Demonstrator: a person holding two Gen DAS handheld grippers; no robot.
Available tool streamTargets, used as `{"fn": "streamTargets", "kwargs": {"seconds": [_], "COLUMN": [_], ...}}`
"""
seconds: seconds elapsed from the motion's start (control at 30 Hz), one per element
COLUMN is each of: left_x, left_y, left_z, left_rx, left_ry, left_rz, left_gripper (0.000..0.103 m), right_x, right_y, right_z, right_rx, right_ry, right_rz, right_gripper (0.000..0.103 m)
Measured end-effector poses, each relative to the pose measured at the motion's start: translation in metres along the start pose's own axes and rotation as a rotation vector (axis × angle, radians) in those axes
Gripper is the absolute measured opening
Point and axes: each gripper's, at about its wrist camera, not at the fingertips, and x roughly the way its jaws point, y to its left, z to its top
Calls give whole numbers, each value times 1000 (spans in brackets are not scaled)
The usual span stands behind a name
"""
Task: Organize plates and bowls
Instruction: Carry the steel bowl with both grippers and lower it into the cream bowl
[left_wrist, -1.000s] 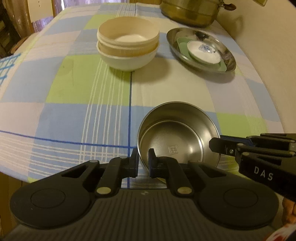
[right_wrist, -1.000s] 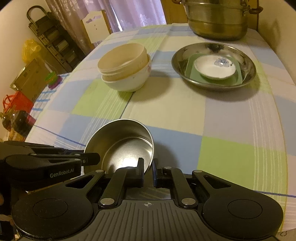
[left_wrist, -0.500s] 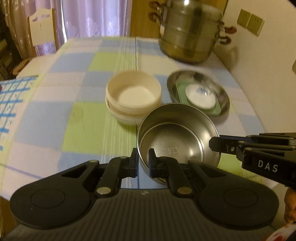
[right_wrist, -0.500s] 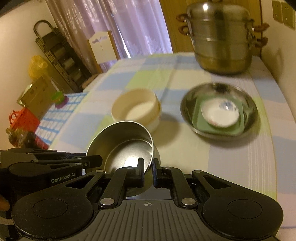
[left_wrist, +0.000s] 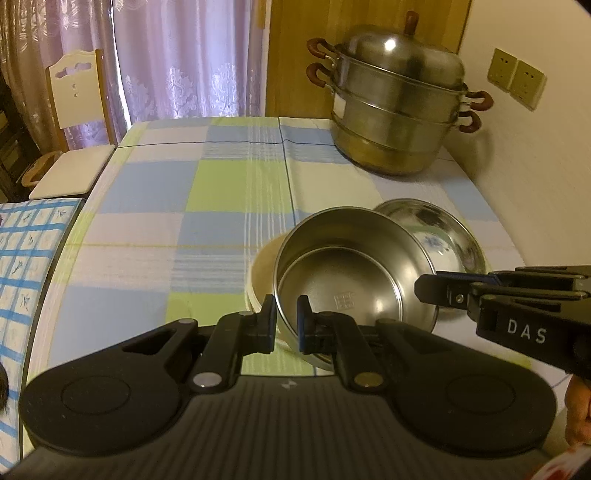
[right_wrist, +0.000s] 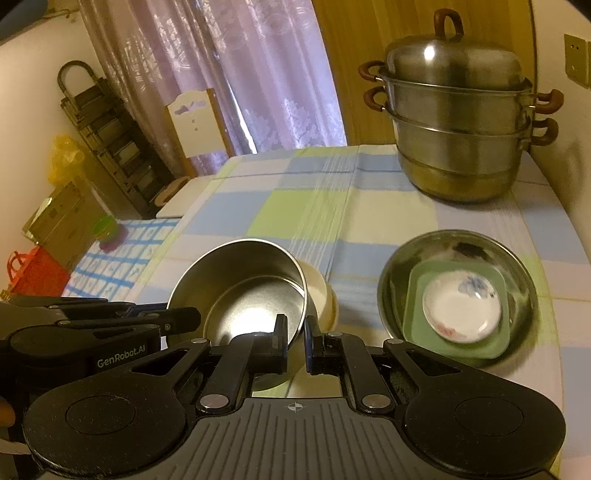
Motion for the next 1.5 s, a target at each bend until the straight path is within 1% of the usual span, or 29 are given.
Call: {"fn": "streamTargets", "kwargs": {"seconds": [0.17,0.43,0.63,1.07,1.13,1.3,1.33,1.4,1.47,1.5], "left_x": [21,45,52,64,66,66,65,61,57,55], "left_y": [11,17,21,27,27,29,29,29,29,29], "left_z": [14,20,22,20,19,17,17,17,17,17], "left_rx": [5,16,15,-9,-15,-16,-17,-16,-19,-19], "left_ry": [19,58,71,108,116,118,114,103,93,89], "left_rz": [-9,-18,-18,-29,-29,-23,-20,-18,-19,-20], "left_gripper": [9,10,10,10,14,16,16,17,17,17], "right_x": [24,49,58,69,70,71,71,71,70,70], "right_y": [-3,-14,-14,-17,-18,-17,-16,-14,-12,-13], "right_z": [10,16,20,16,16,15,15,14,12,11], "right_rx": [21,59,61,78,92,96,92,80,69,73], "right_ry": [15,51,61,89,92,95,98,98,93,89], "right_rz": [-12,-24,-27,-31,-24,-23,-25,-42,-68,-73], "right_gripper": [9,9,9,9,9,9,10,18,39,40]}}
